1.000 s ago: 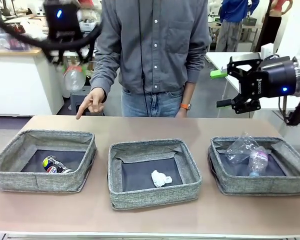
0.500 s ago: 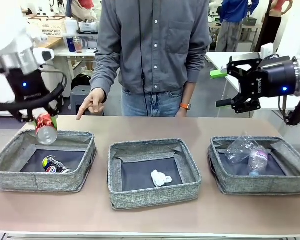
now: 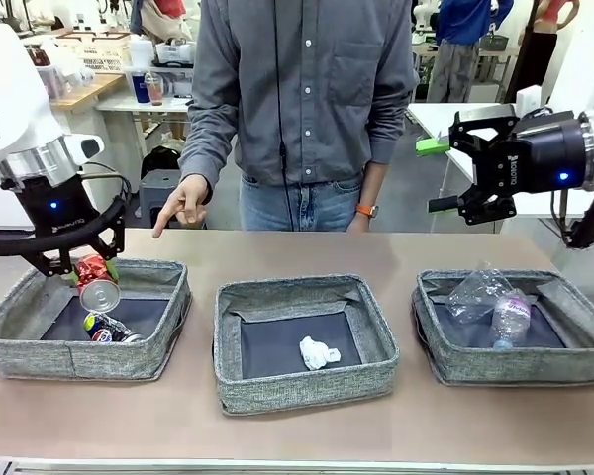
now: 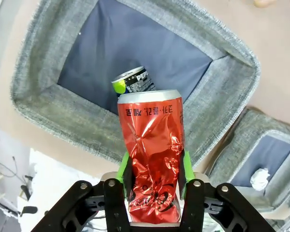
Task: Sort the waste into the appropriate baskets.
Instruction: Place the picked waste into the Fabric basket indicated by the person.
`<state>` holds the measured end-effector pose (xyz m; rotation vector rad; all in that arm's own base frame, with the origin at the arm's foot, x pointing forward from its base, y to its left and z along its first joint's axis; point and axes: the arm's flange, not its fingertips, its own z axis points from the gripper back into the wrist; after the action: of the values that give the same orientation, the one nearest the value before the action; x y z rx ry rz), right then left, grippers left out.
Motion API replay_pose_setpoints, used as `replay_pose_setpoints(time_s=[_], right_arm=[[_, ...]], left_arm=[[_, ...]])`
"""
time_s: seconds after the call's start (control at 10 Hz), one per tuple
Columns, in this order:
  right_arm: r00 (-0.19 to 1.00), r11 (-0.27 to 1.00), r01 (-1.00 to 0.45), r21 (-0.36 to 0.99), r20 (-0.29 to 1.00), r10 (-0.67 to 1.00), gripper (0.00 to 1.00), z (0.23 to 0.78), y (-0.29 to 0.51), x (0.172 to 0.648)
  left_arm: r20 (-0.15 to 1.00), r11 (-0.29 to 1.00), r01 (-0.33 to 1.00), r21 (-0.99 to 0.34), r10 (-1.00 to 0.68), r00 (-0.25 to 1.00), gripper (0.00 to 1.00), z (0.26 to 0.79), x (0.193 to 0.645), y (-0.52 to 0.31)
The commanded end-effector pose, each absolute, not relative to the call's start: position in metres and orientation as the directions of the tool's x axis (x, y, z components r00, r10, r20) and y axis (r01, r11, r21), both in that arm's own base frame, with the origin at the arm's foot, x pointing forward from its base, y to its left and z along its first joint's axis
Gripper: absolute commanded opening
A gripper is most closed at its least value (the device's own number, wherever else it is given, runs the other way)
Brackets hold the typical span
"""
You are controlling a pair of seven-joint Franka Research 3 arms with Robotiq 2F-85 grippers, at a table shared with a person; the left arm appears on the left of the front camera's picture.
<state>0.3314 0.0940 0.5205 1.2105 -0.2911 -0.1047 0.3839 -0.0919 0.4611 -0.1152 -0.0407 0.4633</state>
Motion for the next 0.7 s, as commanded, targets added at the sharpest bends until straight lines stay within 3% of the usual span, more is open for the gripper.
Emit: replay_pose_setpoints(time_s=[0.0,0.2,0.4,0.6], right_arm=[[0.954,0.330,-0.100,0.939,0.185,-0.237,1.00,0.5185,0.0963,0.3337],[0.954,0.330,-0.100,0.939,0.185,-0.237,1.00,0.5185,0.0963,0.3337],[0.954,0.330,-0.100,0.939,0.185,-0.237,1.00,0.5185,0.0963,0.3337],[0.954,0.330,-0.100,0.939,0.185,-0.237,1.00,0.5185,0.0963,0.3337]], left_arm=[[0.026,0.877,-0.457,-0.149,0.465,0.885,0.43,0.4591,0.3839,-0.0918],[0.026,0.878,-0.458,-0.140,0.466,0.885,0.43,0.4581,0.3857,-0.0901],[0.048,0.883,-0.453,-0.119,0.461,0.886,1.00,0.4578,0.3866,-0.0865],[0.061,0.882,-0.453,-0.127,0.463,0.884,1.00,0.4589,0.3879,-0.0846]])
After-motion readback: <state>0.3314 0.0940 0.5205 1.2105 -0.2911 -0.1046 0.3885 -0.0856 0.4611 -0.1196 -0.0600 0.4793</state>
